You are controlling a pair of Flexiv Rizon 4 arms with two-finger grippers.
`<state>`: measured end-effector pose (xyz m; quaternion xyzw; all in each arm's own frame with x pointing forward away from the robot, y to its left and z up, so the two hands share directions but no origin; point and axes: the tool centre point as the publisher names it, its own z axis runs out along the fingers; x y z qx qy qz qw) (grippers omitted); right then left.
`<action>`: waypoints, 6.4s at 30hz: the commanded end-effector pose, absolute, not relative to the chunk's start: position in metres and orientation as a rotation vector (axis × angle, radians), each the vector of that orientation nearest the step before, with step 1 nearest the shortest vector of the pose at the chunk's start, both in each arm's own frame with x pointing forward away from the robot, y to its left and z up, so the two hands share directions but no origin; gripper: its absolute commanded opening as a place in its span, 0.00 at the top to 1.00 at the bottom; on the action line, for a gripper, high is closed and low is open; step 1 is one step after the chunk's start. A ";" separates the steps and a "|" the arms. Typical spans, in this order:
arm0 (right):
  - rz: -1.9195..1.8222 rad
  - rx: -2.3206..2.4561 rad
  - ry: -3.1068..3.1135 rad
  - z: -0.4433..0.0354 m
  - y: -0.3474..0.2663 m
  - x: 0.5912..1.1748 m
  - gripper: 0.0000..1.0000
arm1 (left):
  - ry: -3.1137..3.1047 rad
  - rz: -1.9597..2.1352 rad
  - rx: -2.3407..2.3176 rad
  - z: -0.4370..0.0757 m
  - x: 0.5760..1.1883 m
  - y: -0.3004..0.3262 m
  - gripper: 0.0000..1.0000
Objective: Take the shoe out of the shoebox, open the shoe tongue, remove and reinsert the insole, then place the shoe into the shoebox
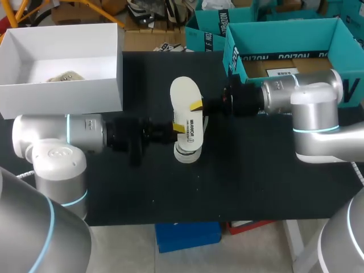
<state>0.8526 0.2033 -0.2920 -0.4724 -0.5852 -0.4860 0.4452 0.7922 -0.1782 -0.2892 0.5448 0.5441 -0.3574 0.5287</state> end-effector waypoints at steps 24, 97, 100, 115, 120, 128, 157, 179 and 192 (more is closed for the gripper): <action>-1.203 -1.172 -1.451 -0.293 0.204 0.853 1.00 | 1.755 -0.535 1.550 -0.208 0.775 -0.183 0.00; -1.203 -1.172 -1.451 -0.293 0.204 0.853 1.00 | 2.077 0.003 1.992 -0.217 0.816 -0.214 0.00; -1.203 -1.172 -1.451 -0.293 0.204 0.853 1.00 | 2.085 0.008 1.991 -0.218 0.825 -0.213 0.00; -1.203 -1.172 -1.451 -0.293 0.204 0.853 1.00 | 2.104 0.009 1.999 -0.222 0.889 -0.204 0.00; -1.203 -1.172 -1.451 -0.293 0.204 0.853 1.00 | 2.108 -0.007 2.012 -0.225 0.912 -0.201 0.00; -1.203 -1.172 -1.451 -0.293 0.204 0.853 1.00 | 2.117 -0.045 2.044 -0.232 0.941 -0.200 0.00; -1.203 -1.172 -1.451 -0.293 0.204 0.853 1.00 | 2.141 0.012 2.048 -0.232 0.963 -0.199 0.00; -1.203 -1.172 -1.451 -0.293 0.204 0.853 1.00 | 2.138 0.034 2.053 -0.231 0.884 -0.194 0.00; -1.203 -1.172 -1.451 -0.293 0.204 0.853 1.00 | 2.135 0.063 2.044 -0.224 0.844 -0.199 0.00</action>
